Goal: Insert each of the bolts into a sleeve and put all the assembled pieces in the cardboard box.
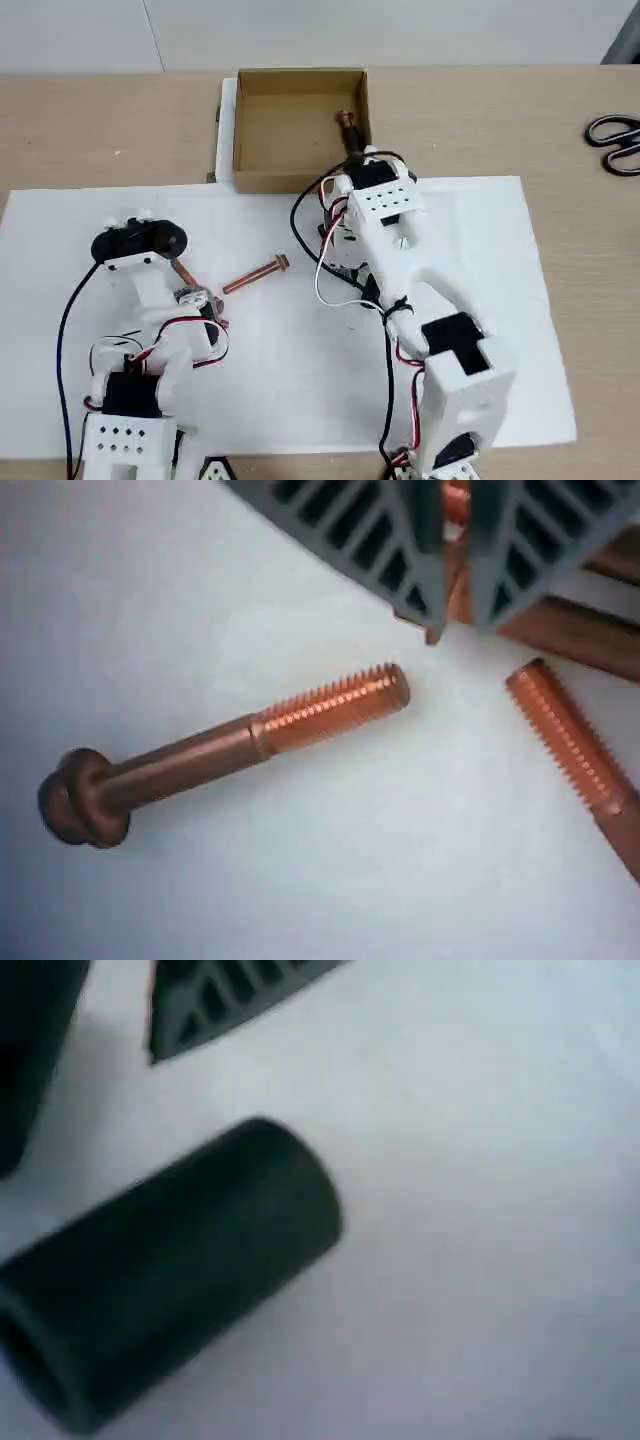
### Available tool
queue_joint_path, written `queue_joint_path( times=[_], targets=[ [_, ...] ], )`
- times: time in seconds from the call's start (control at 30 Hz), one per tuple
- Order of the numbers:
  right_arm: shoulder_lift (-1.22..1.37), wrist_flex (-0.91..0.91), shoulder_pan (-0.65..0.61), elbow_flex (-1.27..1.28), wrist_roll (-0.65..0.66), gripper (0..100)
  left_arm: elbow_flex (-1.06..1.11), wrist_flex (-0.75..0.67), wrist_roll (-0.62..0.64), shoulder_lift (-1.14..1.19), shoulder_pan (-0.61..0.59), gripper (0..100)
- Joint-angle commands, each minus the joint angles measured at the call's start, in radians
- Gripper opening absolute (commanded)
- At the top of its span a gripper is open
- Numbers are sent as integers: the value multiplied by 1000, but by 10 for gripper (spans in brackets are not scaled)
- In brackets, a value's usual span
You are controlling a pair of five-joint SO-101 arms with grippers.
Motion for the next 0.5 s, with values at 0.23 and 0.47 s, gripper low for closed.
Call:
queue_joint_path(
  times=[0.23, 0.47],
  targets=[
    [-1, -53, 1, -6, -5, 199, -2, -17, -2, -12, -2, 6],
    [-1, -87, 1, -6, 0, 122, -2, -17, -2, -12, -2, 6]
  ],
)
